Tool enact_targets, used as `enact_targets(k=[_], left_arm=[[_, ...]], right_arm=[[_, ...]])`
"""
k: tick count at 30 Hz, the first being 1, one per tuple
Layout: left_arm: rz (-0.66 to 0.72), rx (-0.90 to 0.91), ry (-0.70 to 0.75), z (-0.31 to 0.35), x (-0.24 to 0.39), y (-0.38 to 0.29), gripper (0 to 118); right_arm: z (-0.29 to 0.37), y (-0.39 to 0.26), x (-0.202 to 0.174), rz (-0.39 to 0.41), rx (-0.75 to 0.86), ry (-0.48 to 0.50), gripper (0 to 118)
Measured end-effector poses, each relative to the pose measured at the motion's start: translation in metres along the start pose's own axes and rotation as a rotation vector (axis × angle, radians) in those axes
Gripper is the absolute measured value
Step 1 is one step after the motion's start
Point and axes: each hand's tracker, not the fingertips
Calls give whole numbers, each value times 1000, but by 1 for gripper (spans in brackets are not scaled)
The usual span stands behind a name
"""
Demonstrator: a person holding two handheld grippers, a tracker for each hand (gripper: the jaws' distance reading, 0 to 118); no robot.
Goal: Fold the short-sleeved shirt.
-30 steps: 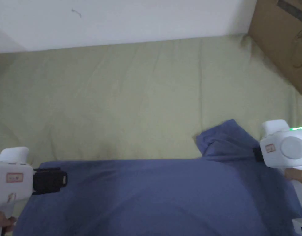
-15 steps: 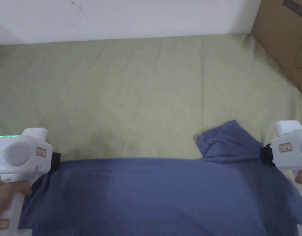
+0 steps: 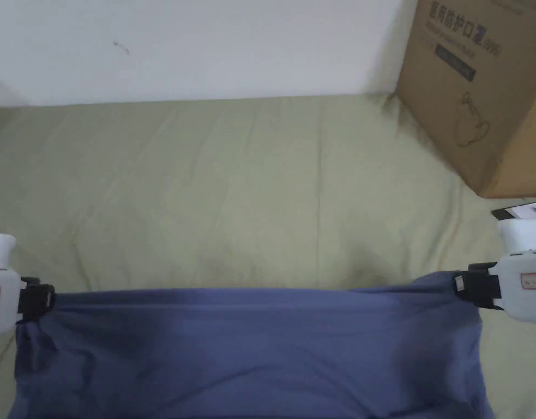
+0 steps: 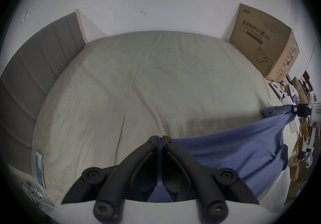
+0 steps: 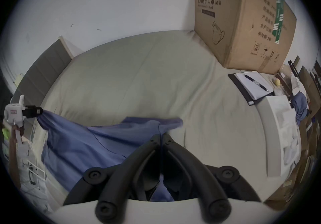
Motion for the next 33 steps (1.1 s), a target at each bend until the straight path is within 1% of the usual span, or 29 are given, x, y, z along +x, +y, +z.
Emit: enact_targets(k=[2, 4, 7, 9, 10, 11, 12, 13, 14, 15, 16, 17, 18, 19, 20, 21, 22, 24, 25, 26, 27, 28, 29, 30, 31, 32, 33], left_arm=[[-32, 4, 6, 22, 2, -31, 1], [-54, -11, 22, 35, 2, -64, 2], [-43, -77, 37, 35, 1, -113, 2], [20, -126, 11, 27, 0, -140, 2], [27, -128, 1, 23, 0, -151, 2], [20, -121, 11, 20, -1, -160, 2], [48, -98, 31, 20, 0, -168, 2], [91, -93, -5, 20, -3, -173, 2], [116, -100, -22, 18, -7, -176, 2], [139, -93, -5, 18, -10, -178, 4], [162, -75, -20, 19, -14, -179, 15], [194, -72, -15, 22, -19, -179, 34], [228, -71, -7, 27, -22, -177, 61], [246, -60, -17, 33, -23, -175, 98], [265, -23, -23, 40, -27, -176, 115], [278, 45, -38, 51, -31, -178, 118], [306, 111, -55, 62, -35, -179, 118], [374, 104, -79, 75, -39, -181, 118], [403, 89, -95, 80, -41, -184, 117], [417, 65, -137, 84, -44, -187, 116], [407, 41, -178, 87, -43, -190, 108], [397, 53, -191, 91, -42, -195, 79], [377, 58, -180, 95, -40, -200, 47], [358, 50, -152, 96, -36, -205, 19], [338, 41, -117, 95, -35, -210, 11], [322, 34, -102, 95, -34, -216, 5], [331, 33, -97, 95, -35, -222, 0]], right_arm=[[26, -29, -4, 41, -5, 3, 1], [43, -62, -9, 46, -30, 1, 1], [42, -115, -13, 48, -123, 2, 1], [30, -149, -16, 24, -192, -15, 1], [24, -163, -17, 12, -220, -17, 1], [20, -173, -17, 13, -213, -17, 1], [15, -180, -17, -3, -219, -26, 1], [13, -185, -17, -46, -214, -44, 1], [13, -186, -17, -76, -192, -39, 1], [13, -187, -18, -96, -164, -34, 4], [10, -186, -14, -91, -160, -41, 21], [12, -185, -15, -99, -153, -50, 44], [15, -183, -17, -109, -142, -50, 75], [21, -181, -21, -107, -130, -55, 106], [28, -178, -21, -94, -80, -51, 111], [40, -176, -26, -70, -15, -33, 108], [48, -173, -31, -49, 27, -23, 105], [61, -170, -46, -5, 92, -37, 102], [67, -169, -55, 7, 120, -28, 91], [71, -170, -65, 17, 157, -11, 72], [74, -171, -75, 21, 190, 3, 52], [76, -172, -85, 16, 212, 10, 26], [76, -174, -96, 23, 231, 23, 15], [75, -175, -106, 26, 229, 34, 9], [74, -176, -115, 28, 229, 47, 0], [72, -178, -126, 39, 225, 78, 0], [71, -180, -136, 32, 226, 80, 0]])
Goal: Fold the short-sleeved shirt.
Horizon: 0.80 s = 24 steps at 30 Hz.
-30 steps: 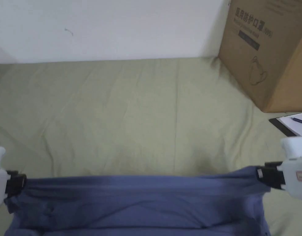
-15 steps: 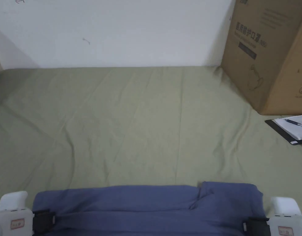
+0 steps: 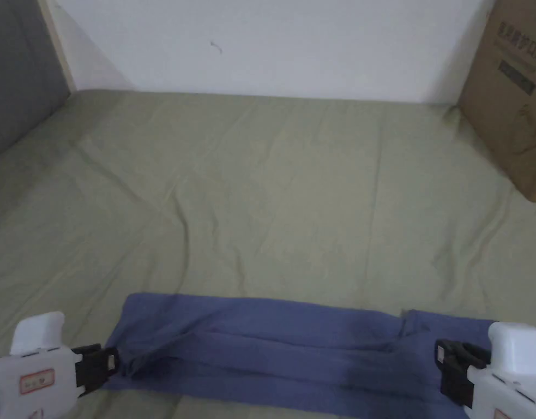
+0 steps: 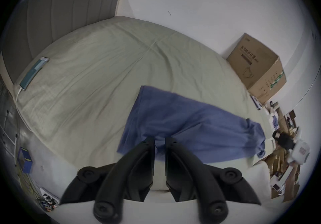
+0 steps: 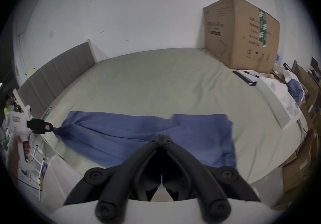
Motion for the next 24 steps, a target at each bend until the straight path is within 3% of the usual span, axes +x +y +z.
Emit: enact_targets(k=[6, 10, 16, 17, 18, 19, 20, 21, 24], left_arm=[[102, 33, -48, 8, -32, -9, 0], [150, 60, -102, 14, -48, 2, 0], [181, 77, -199, 7, -58, 22, 0], [174, 63, -228, 3, -59, 24, 5], [166, 48, -245, -1, -58, 26, 21], [169, 39, -256, -5, -58, 27, 65], [166, 21, -262, -11, -58, 28, 102], [151, -8, -263, -17, -58, 30, 118], [177, 24, -288, -25, -73, 33, 115]], right_arm=[[-11, -5, -42, -9, -20, 119, 0], [-16, -1, -63, 81, -35, 122, 0], [-24, 5, -79, 105, -71, 146, 0], [-27, 4, -80, 106, -77, 143, 0], [-29, 4, -81, 107, -86, 143, 0], [-31, 3, -82, 107, -99, 141, 0], [-33, 3, -82, 104, -110, 140, 0], [-35, 2, -82, 102, -119, 142, 0], [-38, 1, -84, 105, -141, 134, 0]])
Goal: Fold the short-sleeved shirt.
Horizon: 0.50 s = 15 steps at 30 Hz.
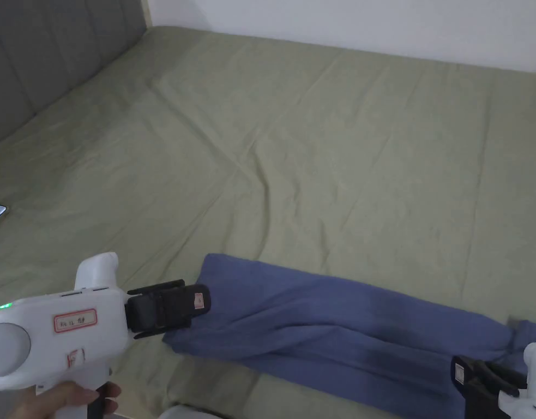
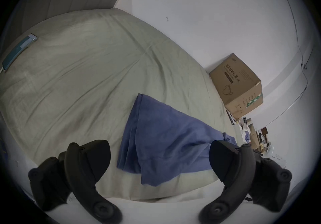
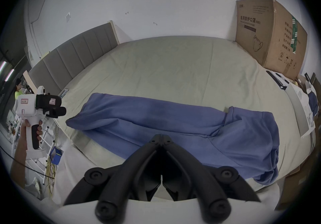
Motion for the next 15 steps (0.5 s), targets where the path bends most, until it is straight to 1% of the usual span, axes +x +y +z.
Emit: enact_targets(k=[6, 12, 15], left_arm=[[212, -102, -91, -27, -40, 13, 115], [230, -164, -176, -47, -48, 11, 114], [267, -195, -231, -57, -49, 16, 114]], right_arm=[[-7, 1, -4, 4, -32, -5, 0], [-14, 4, -11, 11, -56, -1, 0], [-19, 5, -14, 11, -67, 10, 0]])
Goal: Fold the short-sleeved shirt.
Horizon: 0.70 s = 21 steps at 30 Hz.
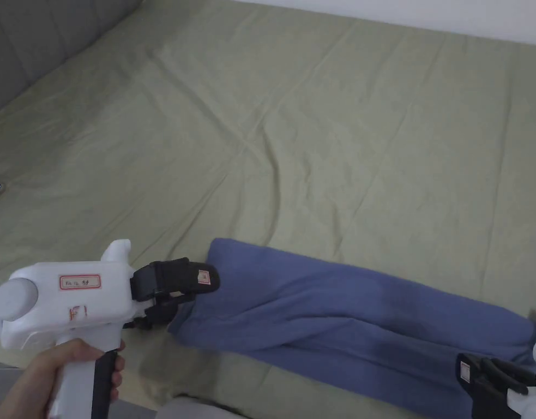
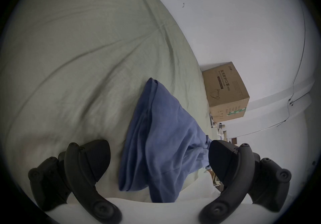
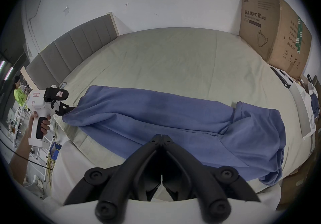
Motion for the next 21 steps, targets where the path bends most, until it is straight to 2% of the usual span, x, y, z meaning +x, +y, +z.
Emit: enact_targets(k=[1, 3, 4, 5, 6, 7, 9, 11, 12, 13, 16, 21], left_arm=[[51, -28, -47, -5, 1, -1, 114], [41, -43, -49, -11, 0, 1, 112], [29, -48, -45, -12, 2, 1, 104], [19, -46, -35, -13, 5, 1, 82], [-9, -46, 27, -17, 5, 1, 35], [16, -63, 109, -29, 1, 0, 4], [23, -92, 32, -37, -3, -3, 4], [44, -60, 42, -26, 5, 0, 4], [17, -50, 53, -23, 9, 1, 4], [-38, -16, 125, -19, 13, 4, 4], [-36, 6, 132, -9, 37, 4, 4], [-247, 31, 173, -4, 131, -6, 4]], right_arm=[[-1, 0, -1, 2, -2, 3, 0], [-4, 1, -4, 6, -8, 11, 0], [-5, 1, -3, 7, -10, 16, 0], [-5, 1, -4, 7, -12, 18, 0], [-6, 1, -4, 6, -13, 19, 0], [-8, 1, -3, 4, -16, 24, 0], [-9, 1, 0, -5, -21, 25, 0], [-6, 0, 5, -12, -24, 21, 0], [-3, 0, 7, -14, -21, 18, 0], [-1, 0, 11, -18, -18, 17, 0], [6, -2, 25, -60, -2, 7, 0], [23, -8, 49, -114, 35, 1, 0]])
